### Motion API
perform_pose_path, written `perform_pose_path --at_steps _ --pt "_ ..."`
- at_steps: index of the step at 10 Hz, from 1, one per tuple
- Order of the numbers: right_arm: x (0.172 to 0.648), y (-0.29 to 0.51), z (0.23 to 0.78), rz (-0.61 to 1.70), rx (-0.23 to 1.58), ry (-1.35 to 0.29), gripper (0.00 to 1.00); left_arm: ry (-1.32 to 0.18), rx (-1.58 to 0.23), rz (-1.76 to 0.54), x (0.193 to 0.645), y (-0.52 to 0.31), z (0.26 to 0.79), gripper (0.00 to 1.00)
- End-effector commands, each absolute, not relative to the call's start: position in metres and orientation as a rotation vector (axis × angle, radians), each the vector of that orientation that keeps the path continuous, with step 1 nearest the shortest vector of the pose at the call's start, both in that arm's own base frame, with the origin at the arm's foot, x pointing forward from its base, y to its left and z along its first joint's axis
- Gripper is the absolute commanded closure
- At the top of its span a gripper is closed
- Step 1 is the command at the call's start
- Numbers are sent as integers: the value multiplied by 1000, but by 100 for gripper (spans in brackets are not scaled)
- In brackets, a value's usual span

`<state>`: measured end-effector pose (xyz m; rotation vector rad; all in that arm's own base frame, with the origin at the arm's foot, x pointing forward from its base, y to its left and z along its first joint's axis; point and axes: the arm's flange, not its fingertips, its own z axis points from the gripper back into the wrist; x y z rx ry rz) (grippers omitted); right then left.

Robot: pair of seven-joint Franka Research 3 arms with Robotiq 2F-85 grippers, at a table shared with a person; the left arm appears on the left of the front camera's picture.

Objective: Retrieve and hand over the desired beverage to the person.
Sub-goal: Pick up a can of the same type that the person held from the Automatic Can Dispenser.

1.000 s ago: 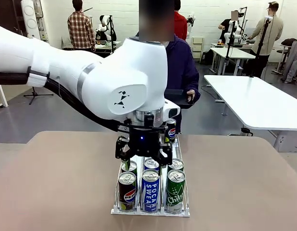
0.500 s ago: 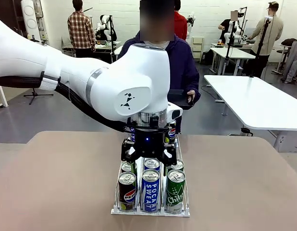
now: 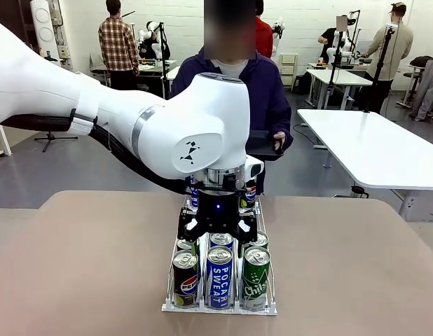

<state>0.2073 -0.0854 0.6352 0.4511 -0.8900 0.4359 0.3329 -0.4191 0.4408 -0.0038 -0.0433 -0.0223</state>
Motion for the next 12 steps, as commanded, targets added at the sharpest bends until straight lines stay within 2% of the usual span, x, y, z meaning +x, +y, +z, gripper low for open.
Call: perform_pose_path --at_steps 1,12 --pt "208 -85 634 445 457 -887 0 -62 13 10 335 -429 442 0" --pt "208 -85 634 445 457 -887 0 1 -5 -23 331 -421 433 0"
